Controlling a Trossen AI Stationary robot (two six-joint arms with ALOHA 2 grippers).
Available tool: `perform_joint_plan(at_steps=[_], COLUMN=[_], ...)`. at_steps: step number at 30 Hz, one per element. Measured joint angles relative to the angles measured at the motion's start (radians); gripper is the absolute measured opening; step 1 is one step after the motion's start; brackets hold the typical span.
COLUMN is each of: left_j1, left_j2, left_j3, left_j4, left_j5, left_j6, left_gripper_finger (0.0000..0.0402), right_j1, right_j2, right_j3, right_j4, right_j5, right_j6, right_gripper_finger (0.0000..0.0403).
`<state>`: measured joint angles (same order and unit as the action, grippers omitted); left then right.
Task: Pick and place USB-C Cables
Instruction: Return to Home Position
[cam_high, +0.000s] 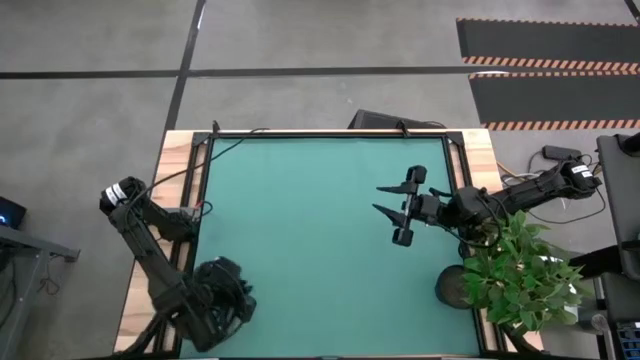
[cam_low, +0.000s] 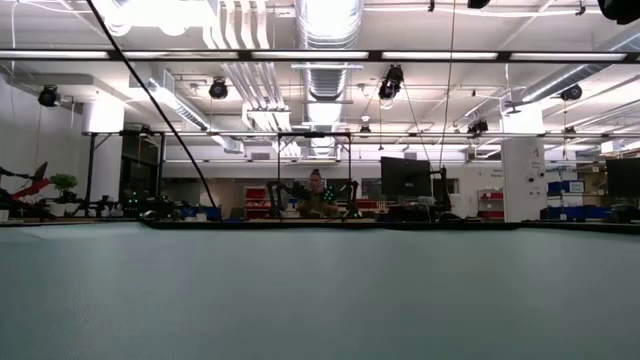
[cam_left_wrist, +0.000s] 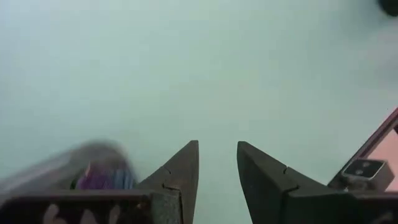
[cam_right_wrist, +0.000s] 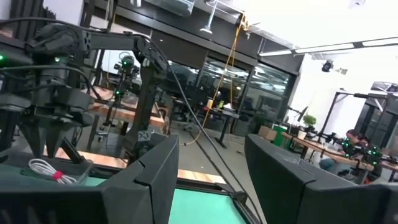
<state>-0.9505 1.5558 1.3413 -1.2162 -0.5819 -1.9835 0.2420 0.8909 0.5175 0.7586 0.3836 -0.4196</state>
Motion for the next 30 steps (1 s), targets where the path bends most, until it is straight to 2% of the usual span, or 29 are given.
perform_joint_plan(at_steps=[3, 6, 10, 15, 20, 25, 30], left_j1=[0.047, 0.103, 0.184, 0.300, 0.470, 0.686, 0.862], left_j2=[0.000, 0.000, -0.003, -0.038, -0.101, -0.197, -0.323], left_j3=[-0.003, -0.005, -0.005, -0.035, -0.134, -0.264, -0.381], left_j4=[0.055, 0.154, 0.347, 0.577, 0.765, 0.894, 0.946], left_j5=[-0.045, -0.089, -0.088, 0.064, 0.318, 0.547, 0.640], left_j6=[0.143, 0.358, 0.793, 1.302, 1.694, 1.902, 1.993], left_gripper_finger=[0.0093, 0.0093, 0.0093, 0.0090, 0.0057, 0.0008, 0.0005], right_j1=[0.000, 0.000, 0.000, 0.000, -0.012, -0.050, -0.088], right_j2=[0.002, 0.000, -0.029, -0.090, -0.133, -0.156, -0.200], right_j3=[-0.002, -0.013, -0.037, -0.048, -0.048, -0.049, -0.049], right_j4=[0.000, -0.002, -0.007, -0.096, -0.160, -0.175, -0.177], right_j5=[-0.002, -0.019, -0.053, -0.077, -0.070, -0.069, -0.066], right_j6=[-0.001, -0.018, -0.024, -0.026, -0.002, 0.030, 0.110], right_gripper_finger=[0.0176, 0.0176, 0.0176, 0.0176, 0.0176, 0.0176, 0.0176])
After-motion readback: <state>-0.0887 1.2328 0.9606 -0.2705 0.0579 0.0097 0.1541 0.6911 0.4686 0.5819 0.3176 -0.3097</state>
